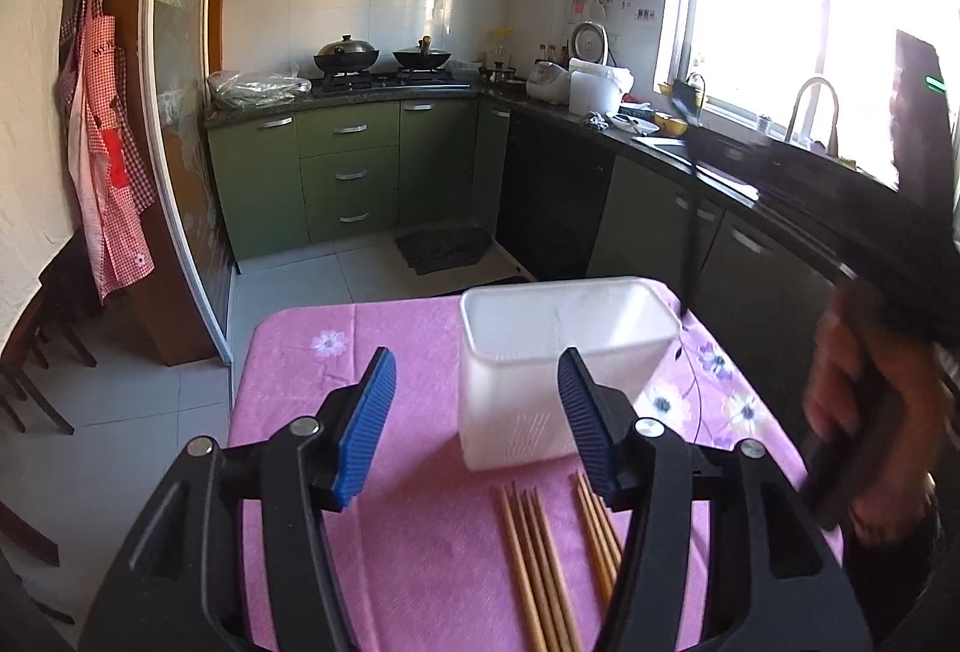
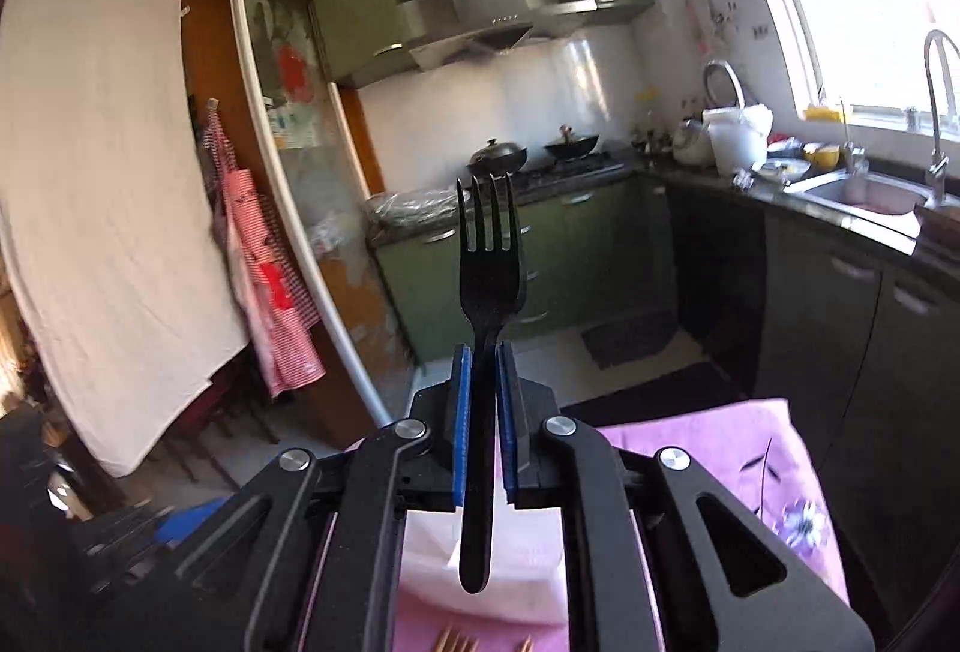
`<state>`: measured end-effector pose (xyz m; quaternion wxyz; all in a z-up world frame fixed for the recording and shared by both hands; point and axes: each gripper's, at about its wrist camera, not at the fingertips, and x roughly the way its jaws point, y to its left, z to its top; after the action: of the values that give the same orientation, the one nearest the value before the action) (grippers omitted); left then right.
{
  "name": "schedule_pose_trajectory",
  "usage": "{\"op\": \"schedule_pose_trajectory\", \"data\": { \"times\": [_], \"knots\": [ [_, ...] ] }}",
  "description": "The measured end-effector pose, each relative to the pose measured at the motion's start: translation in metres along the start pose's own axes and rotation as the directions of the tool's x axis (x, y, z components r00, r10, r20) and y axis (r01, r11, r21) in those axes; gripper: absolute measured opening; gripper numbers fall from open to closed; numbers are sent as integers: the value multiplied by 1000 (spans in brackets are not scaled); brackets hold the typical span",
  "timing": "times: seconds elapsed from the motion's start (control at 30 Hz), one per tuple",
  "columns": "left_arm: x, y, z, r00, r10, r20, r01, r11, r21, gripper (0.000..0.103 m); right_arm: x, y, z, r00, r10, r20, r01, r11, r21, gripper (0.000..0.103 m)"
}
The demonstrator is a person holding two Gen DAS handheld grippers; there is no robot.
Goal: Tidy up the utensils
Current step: 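Drop the spoon into the white holder with the left gripper while the right gripper carries the fork, then lower the black fork into the white holder and open the right gripper, then grasp a single wooden chopstick with the left gripper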
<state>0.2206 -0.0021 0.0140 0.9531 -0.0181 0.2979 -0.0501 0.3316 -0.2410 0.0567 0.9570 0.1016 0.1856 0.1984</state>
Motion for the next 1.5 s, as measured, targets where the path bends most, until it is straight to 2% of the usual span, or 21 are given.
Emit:
{"op": "schedule_pose_trajectory", "data": {
  "times": [0.13,0.27,0.47,0.53,0.7,0.77,0.83,0.9,1.0,1.03,1.1,1.13,1.17,1.23,1.5],
  "knots": [
    [-16,1,-18,999,21,25,-22,1000,11,63,28,-1,-17,999,-45,-8,45,998,-42,9],
    [-23,1,-28,998,41,45,-42,999,17,66,38,-4,-41,996,-82,-24,80,993,-86,10],
    [-24,-5,-33,999,38,28,-39,999,23,70,43,-9,-74,994,-91,-57,84,990,-113,11],
    [-24,-8,-36,999,41,18,-42,999,32,71,38,-9,-78,994,-92,-55,84,989,-123,22],
    [-21,-14,-37,999,30,-17,-29,999,38,71,-2,-5,-78,996,-84,-4,83,986,-147,22],
    [-12,-13,-40,998,14,-64,-12,1000,29,71,-26,-4,-77,996,-88,7,88,985,-148,27],
    [0,-14,-46,992,0,-124,3,1000,22,71,-48,-7,-82,994,-108,-25,103,983,-149,35],
    [17,-14,-56,979,-19,-204,21,1000,9,71,-64,-11,-90,989,-124,-85,110,983,-150,35],
    [50,-14,-74,937,-56,-344,50,998,-24,70,-77,-27,-115,969,-156,-194,129,981,-148,35],
    [63,-14,-81,917,-70,-393,59,997,-42,68,-79,-33,-122,961,-162,-224,133,981,-139,35],
    [85,-12,-93,876,-93,-473,65,995,-76,56,-84,-47,-138,948,-156,-278,130,985,-109,35],
    [94,-11,-98,858,-100,-504,64,994,-88,48,-85,-55,-146,940,-157,-303,134,986,-98,35],
    [102,-9,-102,845,-98,-526,56,994,-95,45,-87,-60,-153,933,-160,-321,138,986,-90,35],
    [113,-9,-107,829,-79,-553,35,995,-90,35,-89,-67,-162,928,-154,-339,135,988,-79,35],
    [130,-17,-111,814,-34,-580,-2,998,-61,28,-84,-73,-177,917,-114,-382,99,993,-57,35]
  ]
}}
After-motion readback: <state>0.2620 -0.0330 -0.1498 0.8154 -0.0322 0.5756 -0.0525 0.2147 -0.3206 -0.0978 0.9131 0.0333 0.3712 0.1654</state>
